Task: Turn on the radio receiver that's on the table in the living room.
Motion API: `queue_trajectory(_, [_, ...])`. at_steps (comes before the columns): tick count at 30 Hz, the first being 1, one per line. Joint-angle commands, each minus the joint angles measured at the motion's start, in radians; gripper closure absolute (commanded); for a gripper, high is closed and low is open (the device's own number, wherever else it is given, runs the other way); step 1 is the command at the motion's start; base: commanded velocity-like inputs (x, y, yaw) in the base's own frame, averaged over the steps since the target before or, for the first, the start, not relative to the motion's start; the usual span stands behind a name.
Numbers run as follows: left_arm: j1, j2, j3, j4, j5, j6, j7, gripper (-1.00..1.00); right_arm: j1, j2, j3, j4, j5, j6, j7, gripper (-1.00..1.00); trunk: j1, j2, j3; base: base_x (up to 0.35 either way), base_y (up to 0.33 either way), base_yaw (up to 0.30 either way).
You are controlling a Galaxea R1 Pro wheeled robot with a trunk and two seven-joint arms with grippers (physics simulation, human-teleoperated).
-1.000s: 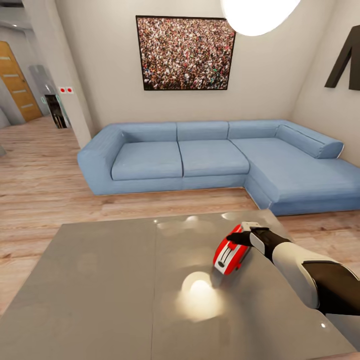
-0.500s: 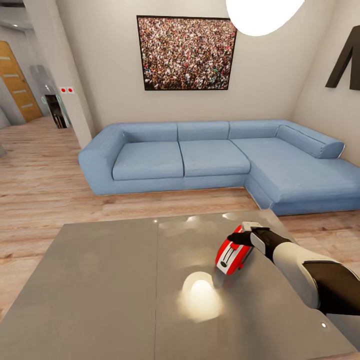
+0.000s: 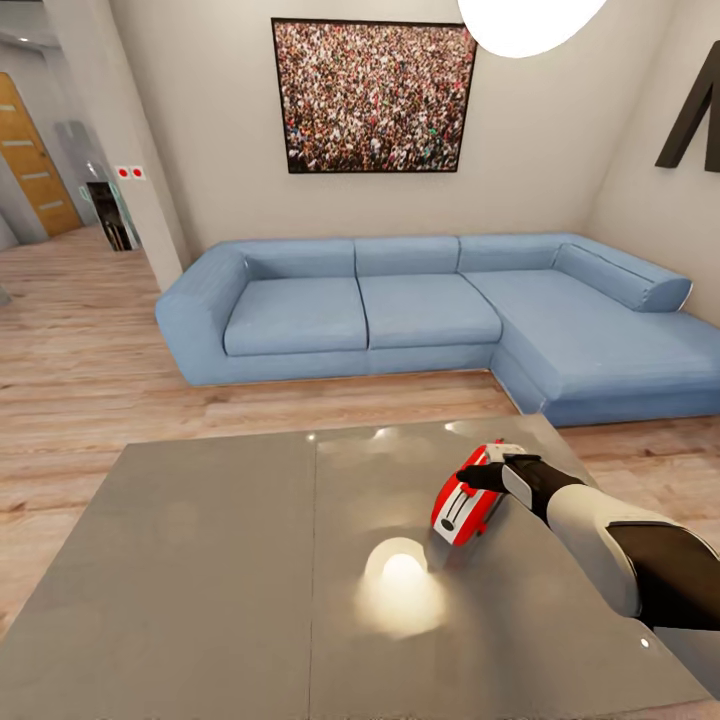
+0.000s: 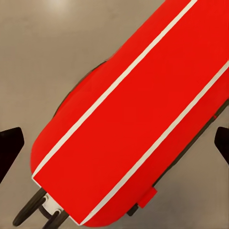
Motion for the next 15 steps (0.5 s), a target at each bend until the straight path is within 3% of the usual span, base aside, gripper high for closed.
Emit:
queue_trajectory(1, [0.0, 0.0, 0.0, 0.0, 0.0, 0.0, 0.0, -1.0, 0.0, 0.0, 0.0, 0.0, -0.001, 0.0, 0.001, -1.0, 0.0, 0.0, -0.002, 0.0, 0.0, 0.0])
queue_trajectory(15, [0.0, -0.001, 0.0, 0.0, 0.0, 0.0, 0.0, -1.0, 0.0, 0.002, 0.0, 0.0, 0.0, -0.006, 0.013, -1.0, 0.0, 0.0, -0.023, 0.0, 0.0, 0.0])
